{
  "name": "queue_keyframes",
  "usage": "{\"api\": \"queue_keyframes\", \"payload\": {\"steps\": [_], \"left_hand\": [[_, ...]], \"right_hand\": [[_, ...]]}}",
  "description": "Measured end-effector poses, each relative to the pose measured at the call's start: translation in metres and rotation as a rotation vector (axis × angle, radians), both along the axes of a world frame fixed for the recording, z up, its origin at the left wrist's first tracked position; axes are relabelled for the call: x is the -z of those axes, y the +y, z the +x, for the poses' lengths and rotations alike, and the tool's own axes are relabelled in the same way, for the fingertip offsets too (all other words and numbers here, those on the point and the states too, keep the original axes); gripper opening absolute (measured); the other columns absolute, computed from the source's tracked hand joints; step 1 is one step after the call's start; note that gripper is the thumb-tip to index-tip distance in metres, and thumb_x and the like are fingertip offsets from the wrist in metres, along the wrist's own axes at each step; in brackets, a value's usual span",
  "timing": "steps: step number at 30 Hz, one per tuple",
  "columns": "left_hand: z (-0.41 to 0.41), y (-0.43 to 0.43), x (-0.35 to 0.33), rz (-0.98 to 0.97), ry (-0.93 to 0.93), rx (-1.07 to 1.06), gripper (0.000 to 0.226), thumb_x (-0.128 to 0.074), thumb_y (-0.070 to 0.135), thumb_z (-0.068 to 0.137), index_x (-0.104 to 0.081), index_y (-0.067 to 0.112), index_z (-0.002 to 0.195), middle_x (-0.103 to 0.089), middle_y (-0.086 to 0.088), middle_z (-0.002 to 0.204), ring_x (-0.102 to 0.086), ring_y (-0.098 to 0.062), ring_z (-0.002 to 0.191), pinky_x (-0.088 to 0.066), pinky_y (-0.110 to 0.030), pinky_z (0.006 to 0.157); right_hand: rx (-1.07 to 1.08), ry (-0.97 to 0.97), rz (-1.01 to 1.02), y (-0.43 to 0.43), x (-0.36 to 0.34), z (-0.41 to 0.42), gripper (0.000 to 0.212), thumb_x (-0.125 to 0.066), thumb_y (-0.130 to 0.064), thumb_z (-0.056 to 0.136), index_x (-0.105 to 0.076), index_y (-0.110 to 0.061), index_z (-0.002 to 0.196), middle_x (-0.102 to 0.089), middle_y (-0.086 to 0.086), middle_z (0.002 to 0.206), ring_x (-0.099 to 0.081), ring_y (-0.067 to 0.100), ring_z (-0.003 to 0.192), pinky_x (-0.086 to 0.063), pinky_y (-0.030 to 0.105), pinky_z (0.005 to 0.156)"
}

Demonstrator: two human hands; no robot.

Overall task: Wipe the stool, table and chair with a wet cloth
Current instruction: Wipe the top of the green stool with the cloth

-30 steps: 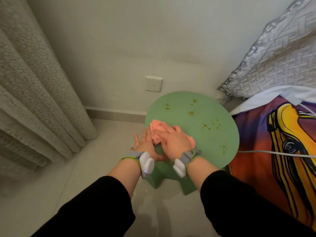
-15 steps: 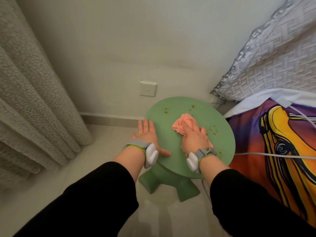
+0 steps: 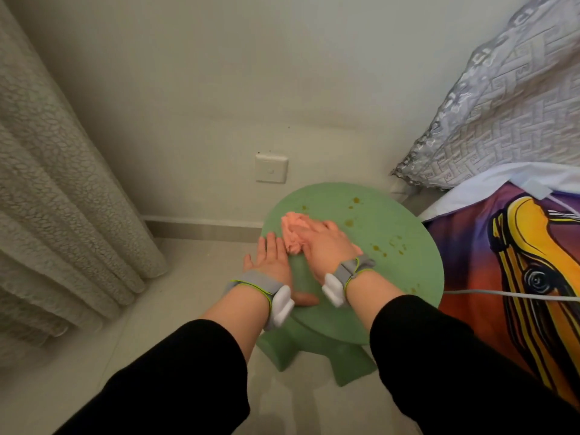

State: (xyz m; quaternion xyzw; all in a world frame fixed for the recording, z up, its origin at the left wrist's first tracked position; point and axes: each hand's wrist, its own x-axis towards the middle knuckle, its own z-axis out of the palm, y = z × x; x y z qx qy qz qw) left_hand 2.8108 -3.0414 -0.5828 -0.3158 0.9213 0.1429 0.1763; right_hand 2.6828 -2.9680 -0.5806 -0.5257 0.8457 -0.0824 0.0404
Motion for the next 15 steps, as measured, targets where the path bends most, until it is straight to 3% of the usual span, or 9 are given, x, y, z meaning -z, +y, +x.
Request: {"api": "queue_keyframes", "payload": {"steps": [5, 7, 10, 12, 15], "left_hand": [[-0.003, 0.005, 0.001, -0.022, -0.007, -0.011, 0.147, -0.063, 0.082, 0.05, 0.019, 0.007, 0.146, 0.022, -0.009, 0.156, 0.017, -0.027, 0.145, -0.005, -0.053, 0.115], [-0.002, 0.005, -0.002, -0.017, -0.016, -0.009, 0.146, -0.064, 0.08, 0.052, 0.019, 0.007, 0.147, 0.021, -0.01, 0.156, 0.017, -0.027, 0.145, -0.005, -0.053, 0.116], [-0.002, 0.007, -0.009, 0.015, -0.027, 0.003, 0.144, -0.067, 0.076, 0.056, 0.019, 0.005, 0.147, 0.017, -0.01, 0.158, 0.016, -0.028, 0.145, -0.003, -0.053, 0.116], [-0.002, 0.007, -0.014, 0.023, -0.033, 0.007, 0.142, -0.067, 0.075, 0.057, 0.02, 0.005, 0.146, 0.016, -0.01, 0.158, 0.015, -0.028, 0.146, -0.002, -0.052, 0.117], [-0.003, 0.009, -0.019, 0.007, -0.063, -0.003, 0.143, -0.067, 0.075, 0.057, 0.021, 0.006, 0.146, 0.02, -0.011, 0.157, 0.017, -0.028, 0.145, -0.002, -0.052, 0.117]], "right_hand": [[0.441, -0.1, 0.022, -0.004, -0.003, -0.03, 0.059, -0.038, -0.01, 0.088, -0.035, -0.041, 0.138, -0.022, -0.009, 0.154, -0.036, 0.03, 0.116, -0.038, 0.037, 0.091], [0.31, -0.103, -0.02, -0.016, -0.004, -0.018, 0.051, -0.038, -0.015, 0.09, -0.042, -0.04, 0.134, -0.027, -0.009, 0.153, -0.038, 0.027, 0.119, -0.037, 0.035, 0.092], [-0.105, -0.07, -0.024, -0.036, 0.002, 0.0, 0.047, -0.039, -0.02, 0.092, -0.044, -0.035, 0.136, -0.03, -0.01, 0.153, -0.041, 0.022, 0.13, -0.031, 0.033, 0.102], [-0.145, -0.071, 0.029, -0.042, 0.003, -0.003, 0.051, -0.042, -0.019, 0.091, -0.04, -0.036, 0.139, -0.029, -0.012, 0.153, -0.04, 0.022, 0.13, -0.031, 0.033, 0.105], [-0.005, -0.035, 0.054, -0.039, 0.0, -0.02, 0.061, -0.051, -0.013, 0.087, -0.037, -0.043, 0.138, -0.029, -0.015, 0.152, -0.04, 0.028, 0.121, -0.037, 0.032, 0.1]]}}
